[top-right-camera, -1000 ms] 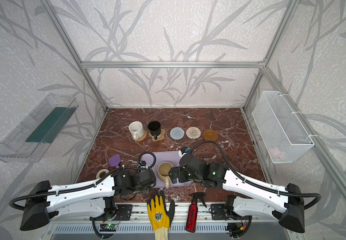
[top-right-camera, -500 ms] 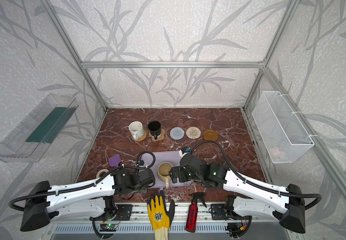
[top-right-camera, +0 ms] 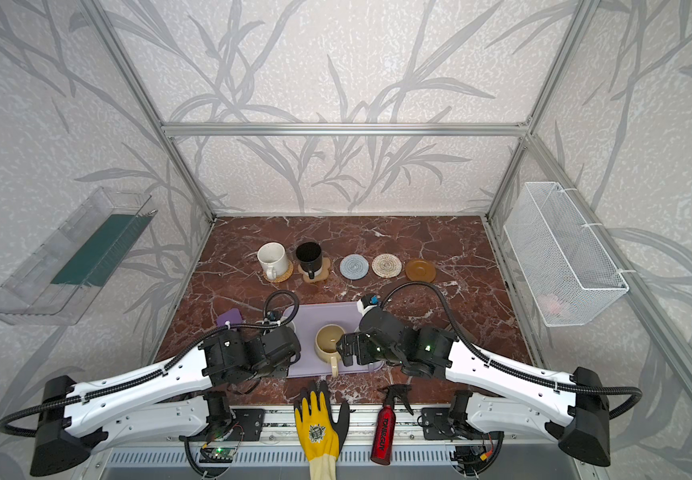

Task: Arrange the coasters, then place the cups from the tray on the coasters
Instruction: 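Lift the light blue mug with the left gripper toward the blue woven coaster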

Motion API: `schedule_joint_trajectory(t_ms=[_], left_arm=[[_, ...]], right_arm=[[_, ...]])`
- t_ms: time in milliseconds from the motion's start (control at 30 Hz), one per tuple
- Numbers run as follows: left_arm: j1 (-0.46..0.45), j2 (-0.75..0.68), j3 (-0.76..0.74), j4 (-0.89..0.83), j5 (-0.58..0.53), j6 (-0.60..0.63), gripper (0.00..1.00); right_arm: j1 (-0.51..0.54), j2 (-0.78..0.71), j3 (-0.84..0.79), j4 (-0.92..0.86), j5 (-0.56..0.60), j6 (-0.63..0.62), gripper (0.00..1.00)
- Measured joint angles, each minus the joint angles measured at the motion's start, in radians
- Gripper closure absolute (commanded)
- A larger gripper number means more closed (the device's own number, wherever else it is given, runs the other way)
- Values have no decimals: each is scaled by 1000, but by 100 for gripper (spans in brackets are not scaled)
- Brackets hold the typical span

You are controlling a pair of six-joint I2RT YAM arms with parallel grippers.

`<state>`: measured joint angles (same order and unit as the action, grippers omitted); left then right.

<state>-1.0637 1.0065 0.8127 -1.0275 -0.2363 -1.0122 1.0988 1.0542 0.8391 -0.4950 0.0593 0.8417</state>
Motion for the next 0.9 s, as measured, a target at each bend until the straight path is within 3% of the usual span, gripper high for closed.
schedule_joint_trajectory(t_ms=[300,567,900], left_arm=[[96,28,116,-35,29,111,100],[142,123,292,-48,61,200,100],[193,288,456,-27,105,279,100]], right_arm=[[0,-1,-68,133,-35,24,0],[-7,-84,-74,184,3,27,1],[-159,-113,-74,174,-11,16,1]])
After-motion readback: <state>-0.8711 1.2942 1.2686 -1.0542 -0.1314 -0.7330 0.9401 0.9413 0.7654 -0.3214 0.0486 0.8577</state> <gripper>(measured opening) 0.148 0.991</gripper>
